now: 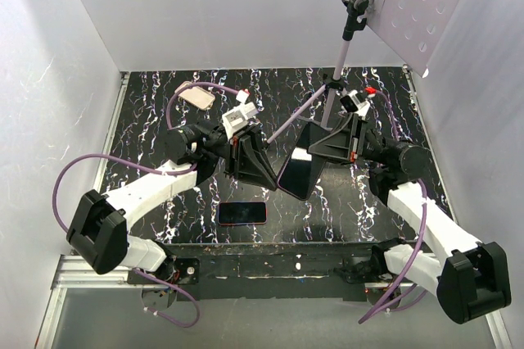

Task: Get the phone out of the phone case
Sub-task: Remove the phone case from the phone.

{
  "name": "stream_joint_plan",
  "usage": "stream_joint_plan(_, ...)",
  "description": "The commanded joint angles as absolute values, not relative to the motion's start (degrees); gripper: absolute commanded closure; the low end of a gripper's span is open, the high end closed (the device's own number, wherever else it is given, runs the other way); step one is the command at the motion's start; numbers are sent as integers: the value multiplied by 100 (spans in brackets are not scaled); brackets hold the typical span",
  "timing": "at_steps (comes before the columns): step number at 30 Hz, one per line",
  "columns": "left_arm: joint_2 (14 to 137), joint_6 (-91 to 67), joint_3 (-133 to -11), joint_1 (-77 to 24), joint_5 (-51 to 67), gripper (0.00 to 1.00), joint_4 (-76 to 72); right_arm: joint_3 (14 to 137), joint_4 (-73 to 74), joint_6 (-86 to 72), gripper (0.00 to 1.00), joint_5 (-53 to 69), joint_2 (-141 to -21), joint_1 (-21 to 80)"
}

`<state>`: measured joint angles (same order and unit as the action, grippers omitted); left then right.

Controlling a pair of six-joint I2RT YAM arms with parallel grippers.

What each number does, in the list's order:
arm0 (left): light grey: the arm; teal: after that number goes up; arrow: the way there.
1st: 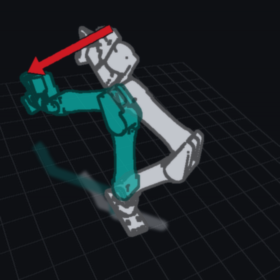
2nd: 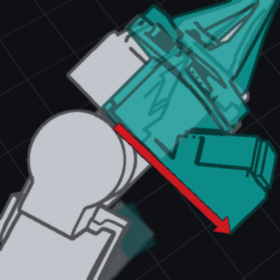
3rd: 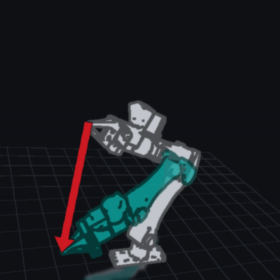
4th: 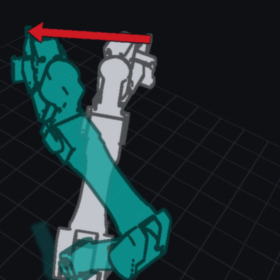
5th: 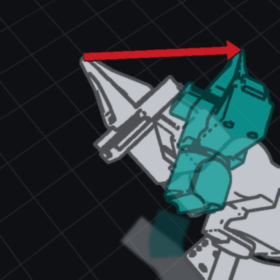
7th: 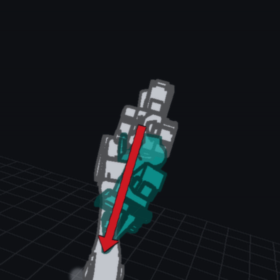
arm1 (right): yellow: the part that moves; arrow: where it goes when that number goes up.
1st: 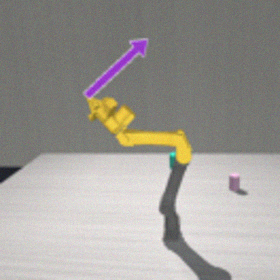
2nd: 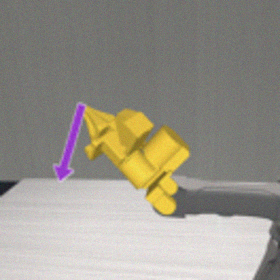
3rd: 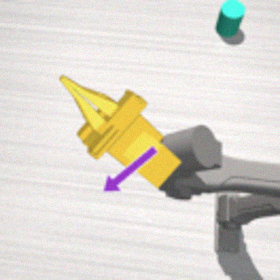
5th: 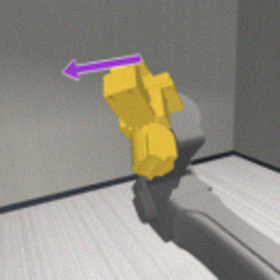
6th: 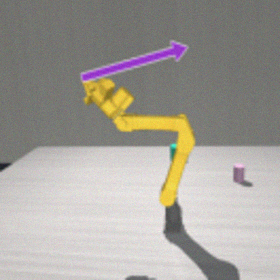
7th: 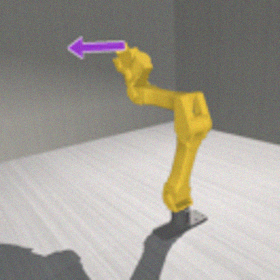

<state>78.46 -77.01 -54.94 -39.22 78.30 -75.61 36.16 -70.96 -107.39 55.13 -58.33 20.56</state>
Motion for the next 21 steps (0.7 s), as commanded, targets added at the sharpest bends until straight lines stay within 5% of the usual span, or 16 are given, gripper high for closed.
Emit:
stream_joint_plan(1, 8007, -7032, -5818, -3973, 7655, 100, -8755, 3928, -7629, -11470, 99, 4913, -5783, 2329)
stream_joint_plan(10, 6770, -3940, -5458, -3885, 6270, 100, -4147, 4078, -6435, -10522, 99, 4834, -5362, 2329)
stream_joint_plan(12, 6435, -3779, -5266, -3885, 6056, 66, -3474, 4244, -5743, -9873, 99, 4773, -5213, 2329)
stream_joint_plan(15, 5917, -4331, -4660, -3893, 6134, 35, -3936, 4569, -4215, -8705, 99, 4702, -4975, 2312)
stream_joint_plan(18, 5416, -4412, -4281, -3911, 5907, 24, -3745, 4833, -3350, -8043, 99, 4650, -4878, 2312)
stream_joint_plan(21, 5282, -4666, -4236, -3920, 5915, 24, -3989, 4869, -3445, -8060, 99, 4658, -4930, 2312)
